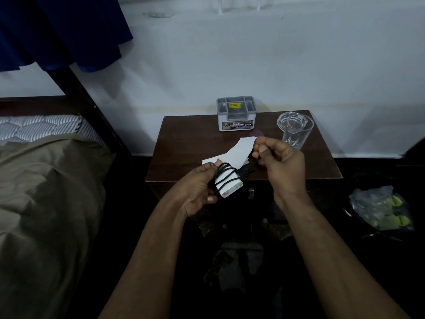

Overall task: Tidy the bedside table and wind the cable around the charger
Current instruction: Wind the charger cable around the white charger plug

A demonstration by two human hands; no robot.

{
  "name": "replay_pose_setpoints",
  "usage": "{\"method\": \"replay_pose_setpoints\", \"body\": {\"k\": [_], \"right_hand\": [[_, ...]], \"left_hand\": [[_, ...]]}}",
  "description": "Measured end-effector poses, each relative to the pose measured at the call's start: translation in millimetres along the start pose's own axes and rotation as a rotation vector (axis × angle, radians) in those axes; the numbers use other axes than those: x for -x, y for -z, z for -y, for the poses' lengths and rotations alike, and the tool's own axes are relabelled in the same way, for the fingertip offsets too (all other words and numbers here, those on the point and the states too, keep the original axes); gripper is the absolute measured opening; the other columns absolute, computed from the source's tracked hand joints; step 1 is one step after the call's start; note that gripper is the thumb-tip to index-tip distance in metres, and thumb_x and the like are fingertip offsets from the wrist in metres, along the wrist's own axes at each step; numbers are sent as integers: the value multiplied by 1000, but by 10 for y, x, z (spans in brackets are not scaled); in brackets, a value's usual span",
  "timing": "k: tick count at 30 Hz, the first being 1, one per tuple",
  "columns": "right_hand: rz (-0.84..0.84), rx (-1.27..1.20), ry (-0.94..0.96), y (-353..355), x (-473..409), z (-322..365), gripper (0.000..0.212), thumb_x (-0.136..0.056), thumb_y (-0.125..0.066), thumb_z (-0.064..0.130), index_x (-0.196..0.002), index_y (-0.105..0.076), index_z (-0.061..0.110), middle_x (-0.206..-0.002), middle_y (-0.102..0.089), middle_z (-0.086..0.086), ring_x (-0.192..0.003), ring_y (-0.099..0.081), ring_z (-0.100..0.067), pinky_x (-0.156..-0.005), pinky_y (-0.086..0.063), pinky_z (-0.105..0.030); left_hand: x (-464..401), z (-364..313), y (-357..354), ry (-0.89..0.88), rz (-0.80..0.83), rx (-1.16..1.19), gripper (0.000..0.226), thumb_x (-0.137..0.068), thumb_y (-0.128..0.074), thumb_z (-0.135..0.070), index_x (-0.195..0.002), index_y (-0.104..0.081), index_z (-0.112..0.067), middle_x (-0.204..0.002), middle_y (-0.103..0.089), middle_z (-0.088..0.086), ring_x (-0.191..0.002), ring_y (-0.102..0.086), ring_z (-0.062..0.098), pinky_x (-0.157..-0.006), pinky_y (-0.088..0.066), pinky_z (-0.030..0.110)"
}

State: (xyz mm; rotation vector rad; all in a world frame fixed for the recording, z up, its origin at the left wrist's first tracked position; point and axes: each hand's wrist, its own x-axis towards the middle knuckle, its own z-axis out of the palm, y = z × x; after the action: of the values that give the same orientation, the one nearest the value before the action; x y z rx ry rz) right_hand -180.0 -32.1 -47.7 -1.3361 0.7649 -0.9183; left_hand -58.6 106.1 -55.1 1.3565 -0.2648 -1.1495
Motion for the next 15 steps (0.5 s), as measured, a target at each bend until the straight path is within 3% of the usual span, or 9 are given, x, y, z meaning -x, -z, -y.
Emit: {"method": "replay_pose_setpoints", "body": {"k": [5,8,12,13,15], "right_hand": [[7,118,201,-32,34,23,24,-97,-64,5,-117,-73,14,-100,-77,-5,-84,-73,-10,-83,-59,-31],[102,233,290,-30,43,-19,48,-96,-63,5,-137,-59,29,-107,-73,10,-101,-71,-9,-95,-55,-28],[160,298,98,-62,21,-109,77,-93,-68,8,-155,-29,31,-120,-63,1,-98,-66,3,-88,-49,-10],[168,256,16,-84,24,-124,74,-93,-69,9,-154,-32,29,-125,-61,-2,-102,-65,2,-90,-51,-12],[201,191,-116,-132,42,-162,52,-95,-68,15,-142,-50,26,-125,-65,-6,-111,-67,-15,-101,-55,-34]], "left_hand": [[-33,-20,-8,-8,-115,-55,27,-102,-53,-41,-84,-64,-22,-62,-64,-7,-44,-55,6,-42,-37,17],[-52,0,8,-44,-169,-25,26,-102,-53,-38,-88,-65,-20,-60,-66,-5,-44,-56,7,-38,-37,18],[-57,9,67,-42,-186,53,24,-100,-57,-38,-91,-68,-19,-61,-67,-2,-45,-58,9,-37,-38,19],[-61,9,72,-45,-182,63,24,-99,-58,-38,-91,-69,-18,-62,-67,-2,-45,-59,9,-37,-38,19],[-61,7,65,-53,-173,70,24,-99,-59,-38,-93,-70,-18,-64,-69,-2,-46,-59,10,-37,-38,19]]}}
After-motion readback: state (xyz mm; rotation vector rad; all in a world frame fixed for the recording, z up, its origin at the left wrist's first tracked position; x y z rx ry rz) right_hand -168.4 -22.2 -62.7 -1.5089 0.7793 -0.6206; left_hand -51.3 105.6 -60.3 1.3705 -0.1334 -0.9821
